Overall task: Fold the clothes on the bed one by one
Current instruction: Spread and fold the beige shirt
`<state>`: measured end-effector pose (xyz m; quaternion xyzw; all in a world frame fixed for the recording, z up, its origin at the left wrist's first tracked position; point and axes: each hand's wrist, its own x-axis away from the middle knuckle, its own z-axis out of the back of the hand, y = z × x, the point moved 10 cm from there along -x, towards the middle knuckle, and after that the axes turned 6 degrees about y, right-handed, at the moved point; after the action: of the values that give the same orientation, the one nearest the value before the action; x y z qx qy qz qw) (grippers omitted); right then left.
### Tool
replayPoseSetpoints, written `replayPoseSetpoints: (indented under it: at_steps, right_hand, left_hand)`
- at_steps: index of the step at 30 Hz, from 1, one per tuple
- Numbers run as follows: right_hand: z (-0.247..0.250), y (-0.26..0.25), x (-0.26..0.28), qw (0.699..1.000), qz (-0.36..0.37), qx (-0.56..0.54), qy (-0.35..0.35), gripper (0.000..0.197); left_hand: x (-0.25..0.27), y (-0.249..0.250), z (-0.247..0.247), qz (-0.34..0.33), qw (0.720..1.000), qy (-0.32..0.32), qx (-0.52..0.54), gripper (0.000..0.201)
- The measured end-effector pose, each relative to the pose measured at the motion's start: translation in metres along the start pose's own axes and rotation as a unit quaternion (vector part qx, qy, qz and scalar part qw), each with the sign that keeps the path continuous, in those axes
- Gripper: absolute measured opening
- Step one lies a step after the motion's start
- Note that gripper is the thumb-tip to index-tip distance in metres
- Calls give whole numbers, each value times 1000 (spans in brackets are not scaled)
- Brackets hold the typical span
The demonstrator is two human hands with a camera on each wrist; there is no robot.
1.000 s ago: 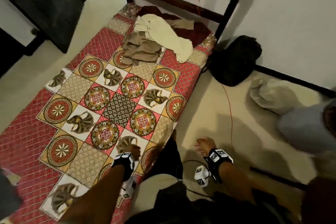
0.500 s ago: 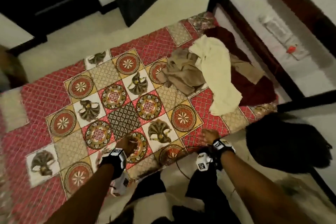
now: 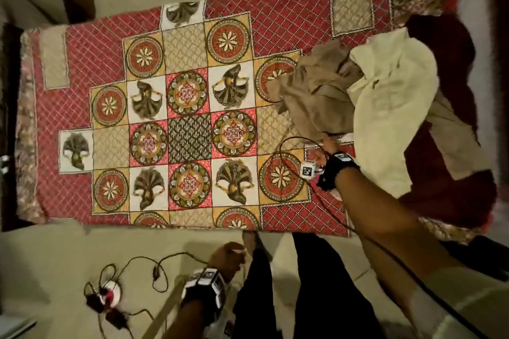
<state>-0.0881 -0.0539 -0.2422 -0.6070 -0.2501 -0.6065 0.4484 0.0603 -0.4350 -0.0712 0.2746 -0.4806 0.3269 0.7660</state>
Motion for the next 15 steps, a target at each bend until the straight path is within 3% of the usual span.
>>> replayPoseSetpoints:
  at_steps: [2,4,5,6,7,9,10,12,15]
  right_hand:
    - [1,-23,4,996,24,83,20,60]
    - [-2,-46,-11,969,102,221,48,88]
    - [-7,-51,-21,964,111,237,42,95]
    - [-9,-58,-28,968,104,223,47,86]
    - [-17,-64,-28,987,88,128,28,68]
    - [-47,-82,-10,996,86,23,-13,34]
    - [-65,-101,36,993,112,-25,-41,24]
    - [-91,-138,167,970,215,-72,-87,30]
    - [-99,-173,321,908,377,-60,-172,26]
  left_hand:
    - [-15,-6,-19,-18,1000,11,3,31]
    - [-40,-23,-35,-25,999,11,25,40]
    - [-35,-19,-40,-22,999,4,26,37]
    - [-14,-1,-39,-20,999,-6,41,34]
    - [8,17,-35,-24,998,-16,61,30]
    - [44,47,-22,-42,985,-25,165,28]
    - [57,58,-13,-43,971,-37,232,38]
    - [78,75,18,-51,931,-48,358,55]
    - [109,123,78,-135,870,-67,470,54]
